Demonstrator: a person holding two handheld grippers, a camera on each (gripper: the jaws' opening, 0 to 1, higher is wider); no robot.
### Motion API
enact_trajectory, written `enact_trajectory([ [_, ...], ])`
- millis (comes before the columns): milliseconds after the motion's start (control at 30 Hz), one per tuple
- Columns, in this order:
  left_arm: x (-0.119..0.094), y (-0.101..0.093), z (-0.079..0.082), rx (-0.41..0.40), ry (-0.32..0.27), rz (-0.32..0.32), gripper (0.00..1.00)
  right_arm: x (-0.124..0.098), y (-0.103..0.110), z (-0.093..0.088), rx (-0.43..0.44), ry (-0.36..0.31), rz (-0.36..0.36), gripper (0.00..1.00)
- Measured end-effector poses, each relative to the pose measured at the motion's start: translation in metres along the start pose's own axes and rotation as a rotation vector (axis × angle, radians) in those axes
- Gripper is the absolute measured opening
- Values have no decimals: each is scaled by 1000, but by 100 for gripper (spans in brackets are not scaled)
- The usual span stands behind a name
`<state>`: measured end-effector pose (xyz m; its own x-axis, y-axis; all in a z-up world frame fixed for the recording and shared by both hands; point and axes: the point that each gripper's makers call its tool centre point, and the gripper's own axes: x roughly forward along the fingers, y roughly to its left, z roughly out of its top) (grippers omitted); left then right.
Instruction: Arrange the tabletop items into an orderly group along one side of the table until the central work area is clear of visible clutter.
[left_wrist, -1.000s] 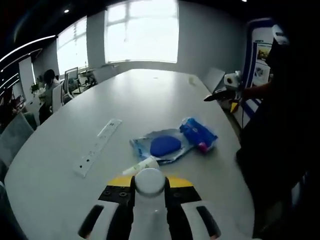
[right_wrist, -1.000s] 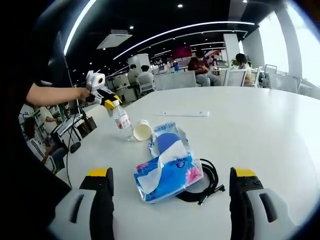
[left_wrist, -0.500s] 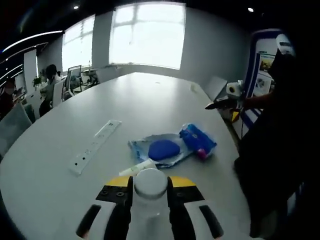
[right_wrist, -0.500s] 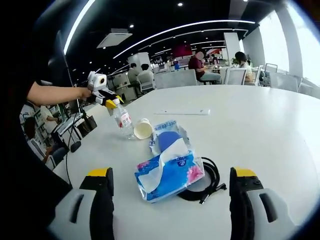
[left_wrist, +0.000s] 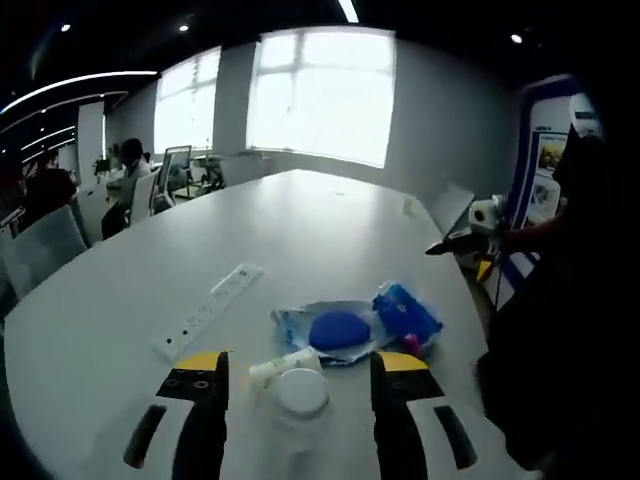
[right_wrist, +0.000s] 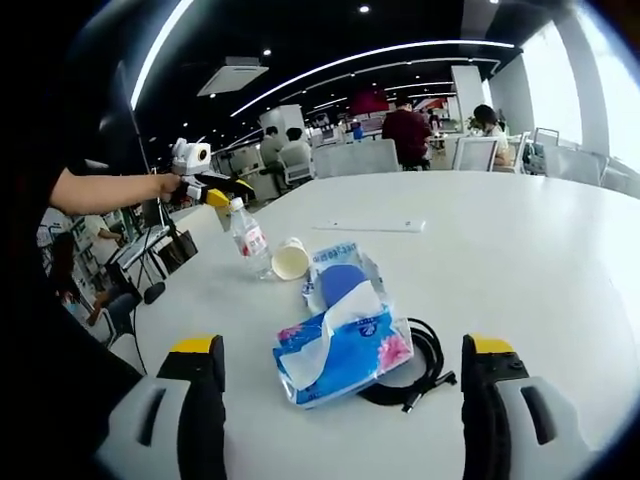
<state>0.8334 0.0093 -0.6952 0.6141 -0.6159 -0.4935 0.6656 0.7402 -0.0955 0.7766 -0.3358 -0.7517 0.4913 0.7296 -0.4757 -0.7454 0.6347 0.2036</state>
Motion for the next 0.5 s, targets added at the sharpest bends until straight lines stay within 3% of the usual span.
enact_trajectory([
  [200, -19, -6, 0, -41, -50, 59, 61, 4, 0, 2, -9, 8, 10, 98],
  [333, -31, -21, 3, -104, -116, 76, 59, 8, 2, 5, -23, 13, 25, 99],
  [500, -42, -40, -5, -104, -144, 131, 64, 15, 5, 7, -42, 34, 45, 100],
])
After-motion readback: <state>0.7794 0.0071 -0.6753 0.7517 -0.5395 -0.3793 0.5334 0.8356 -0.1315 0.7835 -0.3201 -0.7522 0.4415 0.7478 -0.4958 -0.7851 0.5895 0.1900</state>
